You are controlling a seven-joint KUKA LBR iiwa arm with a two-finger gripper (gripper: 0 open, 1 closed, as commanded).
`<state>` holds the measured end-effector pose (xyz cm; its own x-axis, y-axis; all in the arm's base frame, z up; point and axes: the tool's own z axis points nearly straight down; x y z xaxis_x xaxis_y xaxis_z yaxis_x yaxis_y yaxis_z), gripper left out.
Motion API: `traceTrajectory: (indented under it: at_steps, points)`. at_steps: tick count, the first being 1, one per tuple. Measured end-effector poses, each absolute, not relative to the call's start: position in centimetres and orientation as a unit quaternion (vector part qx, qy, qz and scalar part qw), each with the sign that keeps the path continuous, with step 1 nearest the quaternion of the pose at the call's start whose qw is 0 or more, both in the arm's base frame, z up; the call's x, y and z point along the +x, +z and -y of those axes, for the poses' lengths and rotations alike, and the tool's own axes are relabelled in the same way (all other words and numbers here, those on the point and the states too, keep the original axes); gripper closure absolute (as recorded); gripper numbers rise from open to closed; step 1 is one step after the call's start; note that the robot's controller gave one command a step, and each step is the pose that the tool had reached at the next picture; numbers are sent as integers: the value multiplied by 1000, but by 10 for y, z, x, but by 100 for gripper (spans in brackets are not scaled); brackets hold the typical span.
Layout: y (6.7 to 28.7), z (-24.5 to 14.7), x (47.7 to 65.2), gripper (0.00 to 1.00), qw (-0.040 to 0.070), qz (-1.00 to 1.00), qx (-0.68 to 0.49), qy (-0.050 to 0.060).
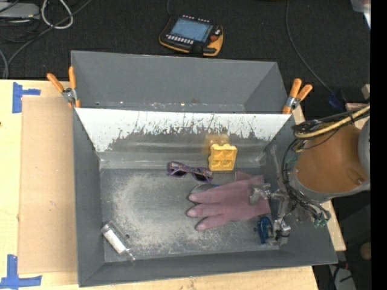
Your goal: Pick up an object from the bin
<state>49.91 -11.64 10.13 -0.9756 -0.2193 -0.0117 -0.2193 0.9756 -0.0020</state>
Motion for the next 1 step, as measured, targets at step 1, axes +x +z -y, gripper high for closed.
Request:
traceTrajectory:
  at_steps: [1]
  points:
    - [69,100,489,100,5,-998,-65,0]
